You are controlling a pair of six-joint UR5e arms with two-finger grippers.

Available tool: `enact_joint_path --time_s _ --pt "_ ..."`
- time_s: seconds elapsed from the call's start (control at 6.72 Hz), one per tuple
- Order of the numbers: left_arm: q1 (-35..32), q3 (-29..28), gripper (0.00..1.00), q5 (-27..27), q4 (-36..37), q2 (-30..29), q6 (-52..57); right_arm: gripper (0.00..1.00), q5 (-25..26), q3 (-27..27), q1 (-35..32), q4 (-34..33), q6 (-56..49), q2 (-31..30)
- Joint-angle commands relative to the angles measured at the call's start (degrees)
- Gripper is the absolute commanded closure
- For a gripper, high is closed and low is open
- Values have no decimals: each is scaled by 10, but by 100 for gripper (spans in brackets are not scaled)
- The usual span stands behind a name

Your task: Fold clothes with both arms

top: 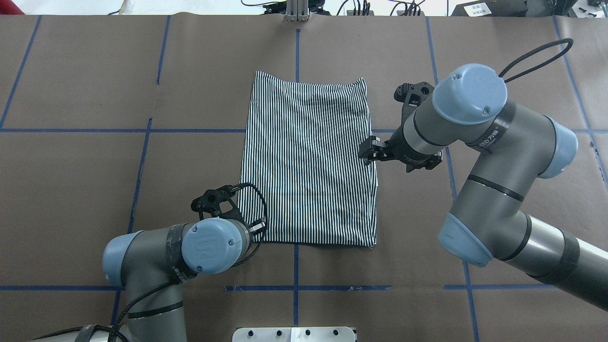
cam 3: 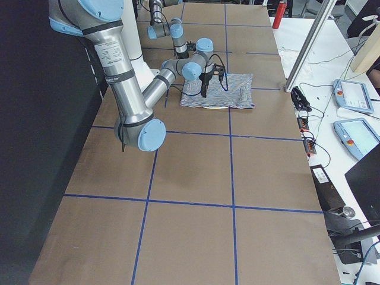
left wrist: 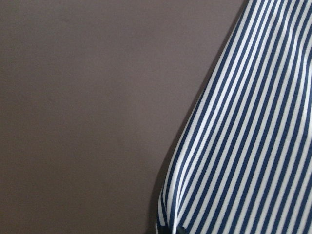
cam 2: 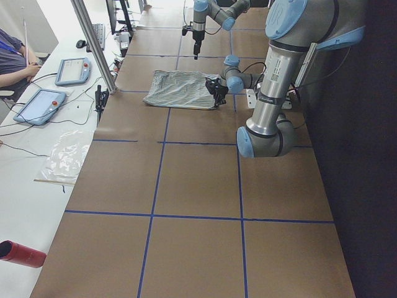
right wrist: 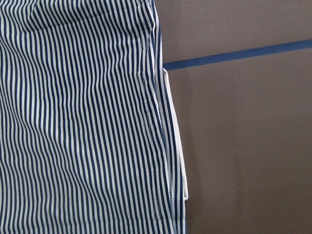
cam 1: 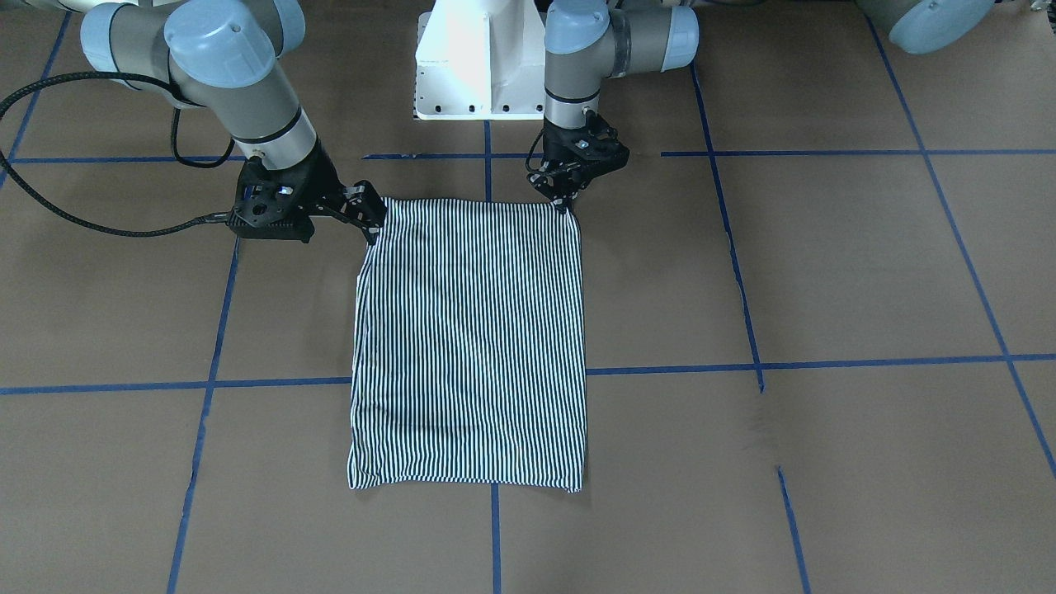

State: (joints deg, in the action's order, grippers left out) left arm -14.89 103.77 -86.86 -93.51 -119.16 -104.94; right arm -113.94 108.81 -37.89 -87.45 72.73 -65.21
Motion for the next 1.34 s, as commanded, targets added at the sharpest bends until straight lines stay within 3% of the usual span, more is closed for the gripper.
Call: enact_joint_path --time_s 0.0,0.3,0.59,0.89,1.19 --pt "-2 28 100 -1 9 5 42 0 -1 0 9 3 46 0" --pt "-3 37 100 -1 9 7 77 0 12 5 64 5 227 10" --pt "-2 38 100 -1 6 2 89 0 146 -1 164 38 462 17" --pt "-1 38 100 -1 5 2 89 0 163 -45 182 6 556 33" --pt "-2 38 100 0 5 2 89 0 162 -88 182 -40 559 73"
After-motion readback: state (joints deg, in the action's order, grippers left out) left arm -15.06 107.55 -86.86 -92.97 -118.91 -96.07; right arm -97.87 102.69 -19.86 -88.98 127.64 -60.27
